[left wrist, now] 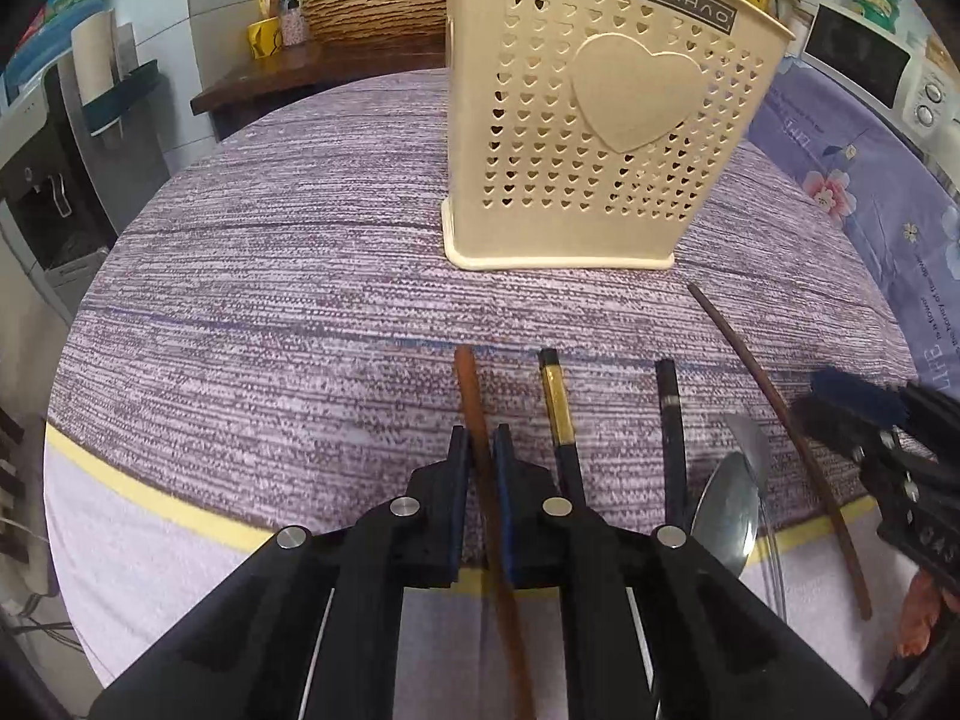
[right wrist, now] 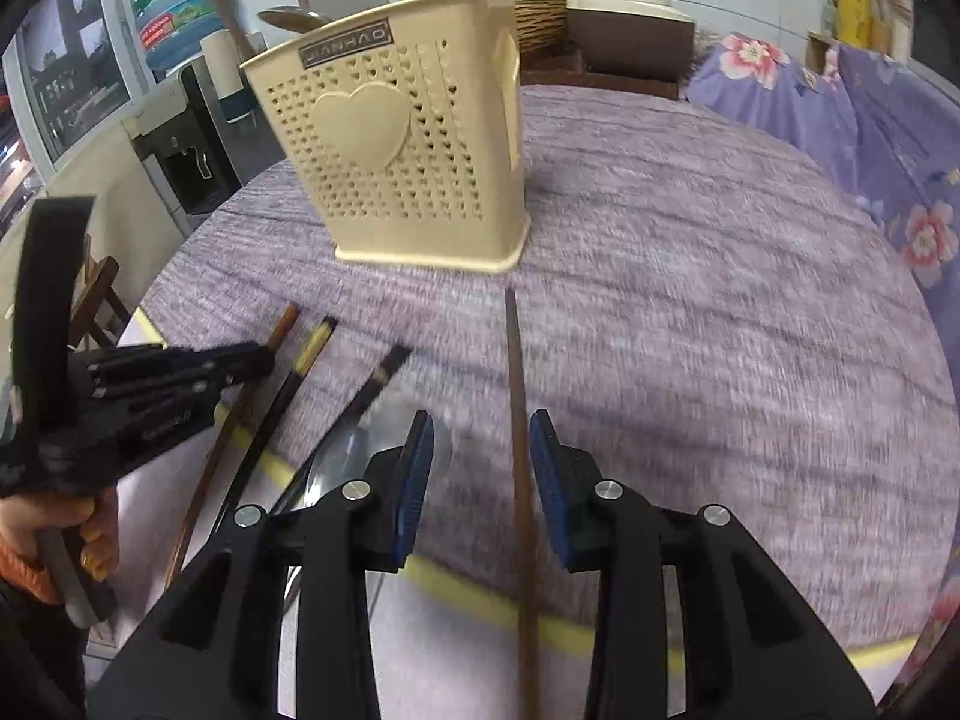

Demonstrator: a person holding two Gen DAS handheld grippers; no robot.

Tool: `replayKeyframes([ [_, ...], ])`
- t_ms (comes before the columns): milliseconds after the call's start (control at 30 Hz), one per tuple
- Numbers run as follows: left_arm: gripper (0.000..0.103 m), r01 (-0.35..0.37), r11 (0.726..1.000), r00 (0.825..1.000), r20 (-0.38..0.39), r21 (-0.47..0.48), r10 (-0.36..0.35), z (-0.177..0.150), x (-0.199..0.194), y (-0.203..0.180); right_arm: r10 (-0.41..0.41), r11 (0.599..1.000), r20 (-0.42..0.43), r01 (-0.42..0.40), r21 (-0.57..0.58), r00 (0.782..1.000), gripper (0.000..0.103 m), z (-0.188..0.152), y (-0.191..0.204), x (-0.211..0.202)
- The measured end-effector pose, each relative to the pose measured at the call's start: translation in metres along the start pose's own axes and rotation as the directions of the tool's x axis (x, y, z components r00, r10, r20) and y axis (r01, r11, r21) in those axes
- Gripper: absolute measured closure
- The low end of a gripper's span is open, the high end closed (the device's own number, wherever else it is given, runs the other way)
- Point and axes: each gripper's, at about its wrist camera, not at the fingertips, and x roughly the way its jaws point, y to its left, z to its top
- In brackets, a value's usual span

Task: Organize utensils
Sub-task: 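Lift the wooden chopstick with the right tool toward the holder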

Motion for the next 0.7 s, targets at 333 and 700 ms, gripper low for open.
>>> replayKeyframes([
  [333, 0.094, -0.04, 0.999, 0.999, 0.014, 0.018, 0.04, 0.0, 0.001, -0.009, -0.042, 0.999, -0.099, 0.039, -0.028, 0.994, 0.079, 0.024, 0.003, 0.039],
  [700, 0.094, -0.088, 0.996, 0.996, 0.014, 0.032, 0.088, 0.006, 0.006, -0.013, -0.08, 0.993, -0.083, 0.072, -0.093, 0.993, 0.096, 0.021, 0.007, 0.046],
])
